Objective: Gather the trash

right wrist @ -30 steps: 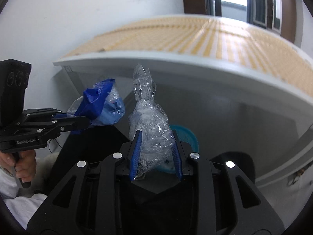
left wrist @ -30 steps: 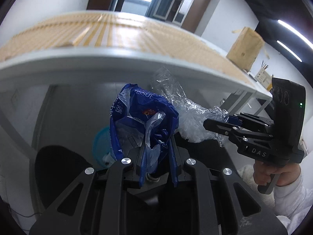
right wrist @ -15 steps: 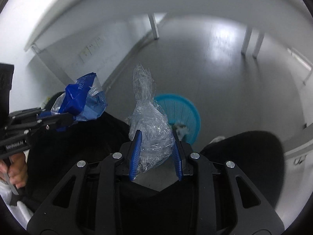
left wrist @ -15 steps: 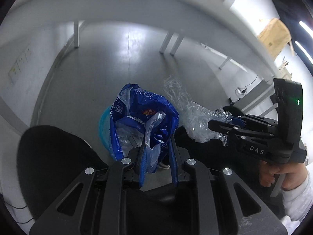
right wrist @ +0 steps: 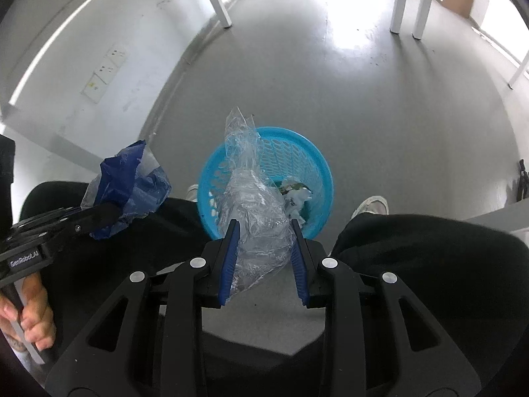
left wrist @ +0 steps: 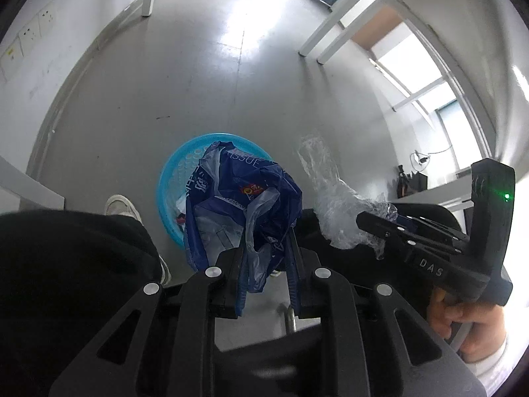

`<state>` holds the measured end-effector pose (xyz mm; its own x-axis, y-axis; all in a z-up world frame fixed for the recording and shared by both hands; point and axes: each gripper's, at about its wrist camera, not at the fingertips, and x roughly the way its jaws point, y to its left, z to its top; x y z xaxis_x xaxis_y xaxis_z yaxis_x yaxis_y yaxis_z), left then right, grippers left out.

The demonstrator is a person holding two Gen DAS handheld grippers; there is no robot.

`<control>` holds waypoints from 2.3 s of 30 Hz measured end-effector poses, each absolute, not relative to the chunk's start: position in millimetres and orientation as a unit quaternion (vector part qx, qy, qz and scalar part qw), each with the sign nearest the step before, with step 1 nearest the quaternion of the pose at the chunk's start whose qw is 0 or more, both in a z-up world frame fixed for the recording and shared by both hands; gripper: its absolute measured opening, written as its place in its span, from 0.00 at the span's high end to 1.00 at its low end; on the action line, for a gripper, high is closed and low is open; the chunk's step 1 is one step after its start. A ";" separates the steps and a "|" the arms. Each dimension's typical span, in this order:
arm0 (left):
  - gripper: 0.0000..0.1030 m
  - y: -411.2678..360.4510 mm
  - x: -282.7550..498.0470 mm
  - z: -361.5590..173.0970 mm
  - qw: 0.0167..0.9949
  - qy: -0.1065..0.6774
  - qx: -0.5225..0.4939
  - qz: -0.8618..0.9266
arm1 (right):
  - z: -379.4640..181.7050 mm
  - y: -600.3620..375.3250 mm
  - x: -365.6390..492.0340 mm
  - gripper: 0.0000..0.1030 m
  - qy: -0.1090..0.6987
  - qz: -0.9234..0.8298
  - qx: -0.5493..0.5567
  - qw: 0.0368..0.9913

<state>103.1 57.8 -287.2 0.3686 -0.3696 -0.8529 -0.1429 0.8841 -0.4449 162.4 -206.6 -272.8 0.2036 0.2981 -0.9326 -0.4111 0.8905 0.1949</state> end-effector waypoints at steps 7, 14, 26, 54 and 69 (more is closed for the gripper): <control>0.82 47.8 127.2 -304.2 0.787 0.572 -0.225 -0.051 | -304.2 -198.0 189.0 0.72 0.612 0.212 -0.052 0.760; 0.82 49.0 157.0 -336.2 0.762 0.601 -0.241 -0.018 | -332.2 -191.7 210.7 0.72 0.640 0.202 -0.038 0.740; 0.82 57.8 193.5 -393.8 0.702 0.650 -0.291 0.024 | -388.8 -189.0 249.2 0.71 0.699 0.162 -0.024 0.696; 0.45 64.6 189.2 -367.7 0.734 0.623 -0.269 0.032 | -373.1 -198.8 247.0 0.44 0.676 0.160 -0.023 0.719; 0.31 49.8 136.7 -309.7 0.778 0.599 -0.190 -0.008 | -291.6 -218.8 190.6 0.34 0.610 0.217 -0.039 0.761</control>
<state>136.7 49.8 -309.7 0.2817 -0.2404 -0.9289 -0.2145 0.9278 -0.3052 190.6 -218.8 -291.6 0.1624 0.2833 -0.9452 -0.3779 0.9027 0.2056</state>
